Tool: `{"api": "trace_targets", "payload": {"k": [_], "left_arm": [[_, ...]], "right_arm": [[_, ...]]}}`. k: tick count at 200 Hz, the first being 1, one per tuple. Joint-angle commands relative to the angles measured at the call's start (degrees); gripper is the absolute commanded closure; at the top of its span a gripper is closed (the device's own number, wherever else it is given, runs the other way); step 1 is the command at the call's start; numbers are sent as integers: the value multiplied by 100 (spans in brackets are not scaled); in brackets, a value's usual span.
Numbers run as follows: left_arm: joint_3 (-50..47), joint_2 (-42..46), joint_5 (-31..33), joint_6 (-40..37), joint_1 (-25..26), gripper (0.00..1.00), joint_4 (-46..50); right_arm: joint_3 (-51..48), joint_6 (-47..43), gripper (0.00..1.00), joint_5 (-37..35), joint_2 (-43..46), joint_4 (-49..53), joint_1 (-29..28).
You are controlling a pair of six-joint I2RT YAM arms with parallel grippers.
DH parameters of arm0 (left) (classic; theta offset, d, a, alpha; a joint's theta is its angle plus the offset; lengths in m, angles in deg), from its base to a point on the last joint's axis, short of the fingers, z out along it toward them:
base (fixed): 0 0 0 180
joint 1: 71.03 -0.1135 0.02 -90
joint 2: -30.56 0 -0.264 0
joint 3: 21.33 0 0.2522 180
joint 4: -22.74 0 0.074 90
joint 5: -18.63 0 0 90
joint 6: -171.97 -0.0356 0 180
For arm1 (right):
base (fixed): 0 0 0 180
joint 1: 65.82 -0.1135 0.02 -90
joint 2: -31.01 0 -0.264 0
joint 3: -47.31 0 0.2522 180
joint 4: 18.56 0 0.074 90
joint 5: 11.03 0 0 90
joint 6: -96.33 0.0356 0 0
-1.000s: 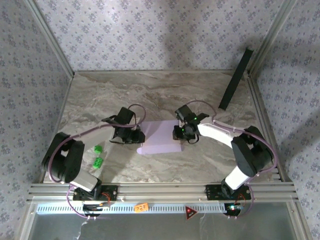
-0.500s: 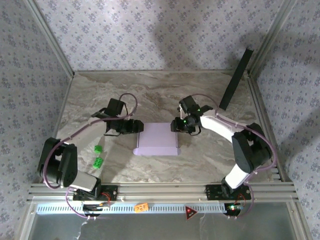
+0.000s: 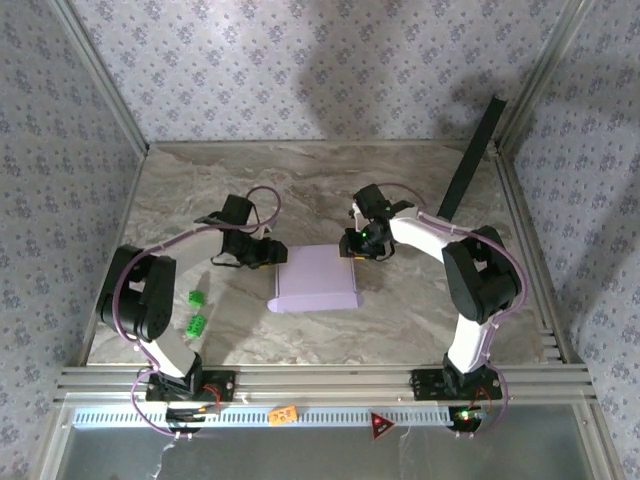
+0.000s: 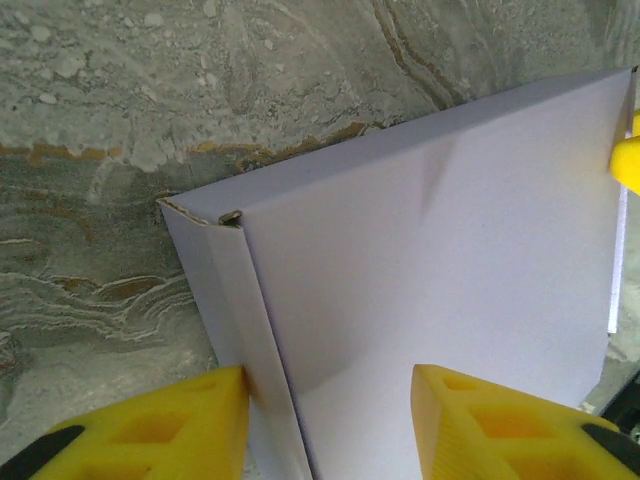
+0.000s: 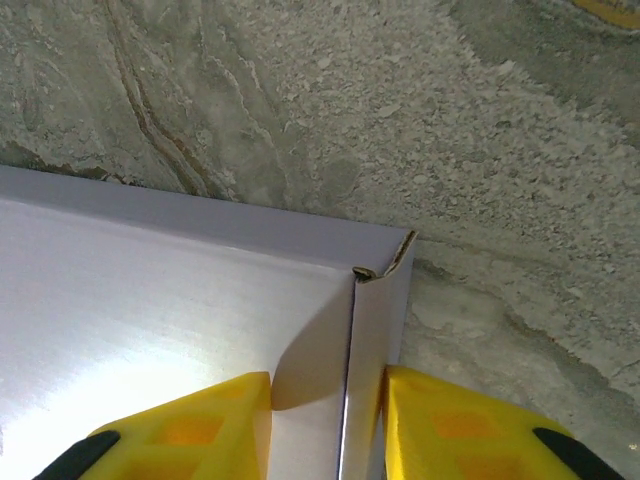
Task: Fold the paper box
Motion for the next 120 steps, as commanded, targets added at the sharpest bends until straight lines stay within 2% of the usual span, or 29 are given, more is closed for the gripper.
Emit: {"api": "trace_targets", "payload": {"k": [1, 58, 96, 120], "left_arm": [[-221, 341, -780, 145, 141, 56, -464], [-1186, 1366, -378, 552, 374, 56, -531], [-929, 2057, 399, 33, 370, 49, -24], [-561, 2124, 568, -362, 356, 43, 41]], "right_arm": [[54, -69, 68, 318, 6, 5, -169], [-406, -246, 66, 39, 285, 183, -451], [-332, -552, 58, -405, 495, 389, -559], [-351, -769, 55, -518, 720, 406, -551]]}}
